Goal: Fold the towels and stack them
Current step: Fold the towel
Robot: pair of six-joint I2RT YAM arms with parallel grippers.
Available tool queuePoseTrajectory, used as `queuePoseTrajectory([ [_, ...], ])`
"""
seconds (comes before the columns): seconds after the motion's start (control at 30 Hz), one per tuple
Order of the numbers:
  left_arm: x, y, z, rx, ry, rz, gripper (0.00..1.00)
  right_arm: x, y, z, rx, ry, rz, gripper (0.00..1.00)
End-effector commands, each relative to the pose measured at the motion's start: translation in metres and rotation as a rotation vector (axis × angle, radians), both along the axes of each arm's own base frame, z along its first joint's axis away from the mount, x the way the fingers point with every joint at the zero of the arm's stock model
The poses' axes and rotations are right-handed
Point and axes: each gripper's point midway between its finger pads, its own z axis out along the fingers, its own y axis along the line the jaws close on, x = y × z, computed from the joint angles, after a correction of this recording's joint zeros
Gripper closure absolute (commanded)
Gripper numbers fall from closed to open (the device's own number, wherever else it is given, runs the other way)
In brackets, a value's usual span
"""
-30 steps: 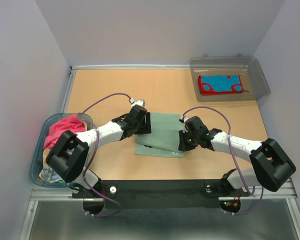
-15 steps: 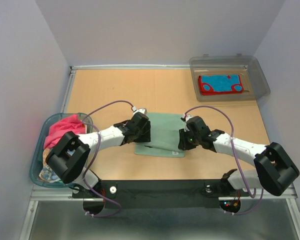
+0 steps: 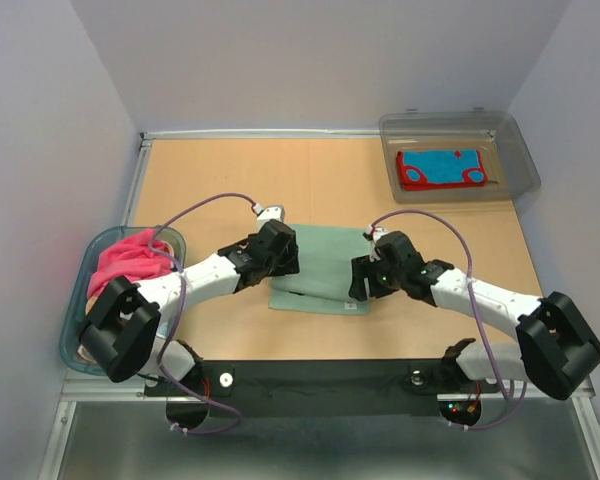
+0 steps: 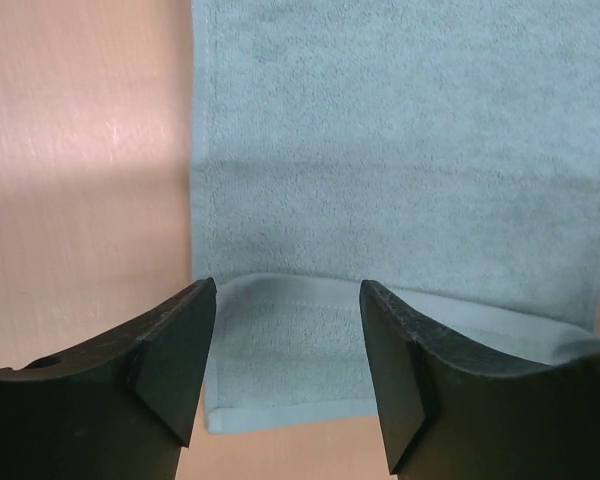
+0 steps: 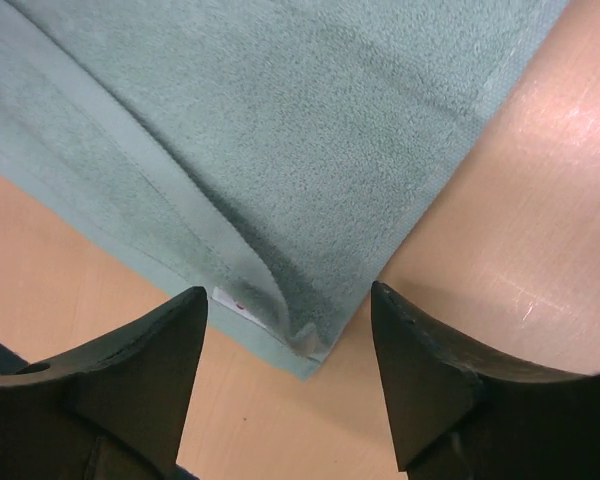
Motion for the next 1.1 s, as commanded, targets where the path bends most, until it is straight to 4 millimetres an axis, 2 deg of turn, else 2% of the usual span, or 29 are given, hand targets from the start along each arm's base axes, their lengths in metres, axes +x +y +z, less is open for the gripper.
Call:
queuePoseTrajectory([
  [0.0,0.020,0.000,0.003,0.077,-0.033,0.027,0.29,0.012,0.008,0.028,0.056,-0.096,0.022,0.22],
  [0.13,0.023,-0.007,-0.009,0.117,0.007,-0.013,0.29,0.014,0.010,0.035,0.059,-0.112,0.035,0.11],
  [0.2,0.021,-0.009,-0.014,0.124,0.029,-0.030,0.29,0.015,0.010,0.035,0.058,-0.113,0.035,0.09],
  [0.47,0.000,-0.010,-0.026,0.104,0.101,-0.094,0.33,0.017,0.010,0.036,0.050,-0.123,0.041,0.09],
  [0.67,-0.014,-0.010,-0.019,0.041,0.104,-0.115,0.36,0.021,0.011,0.040,0.053,-0.138,0.037,0.09],
  [0.8,-0.028,-0.006,-0.022,0.002,0.125,-0.121,0.38,0.025,0.015,0.046,0.062,-0.143,0.034,0.09],
  [0.97,-0.044,-0.002,-0.034,-0.038,0.155,-0.119,0.39,0.029,0.025,0.052,0.094,-0.124,0.036,0.15],
  [1.07,-0.056,0.003,-0.044,-0.054,0.179,-0.118,0.39,0.031,0.030,0.049,0.100,-0.094,0.038,0.26],
])
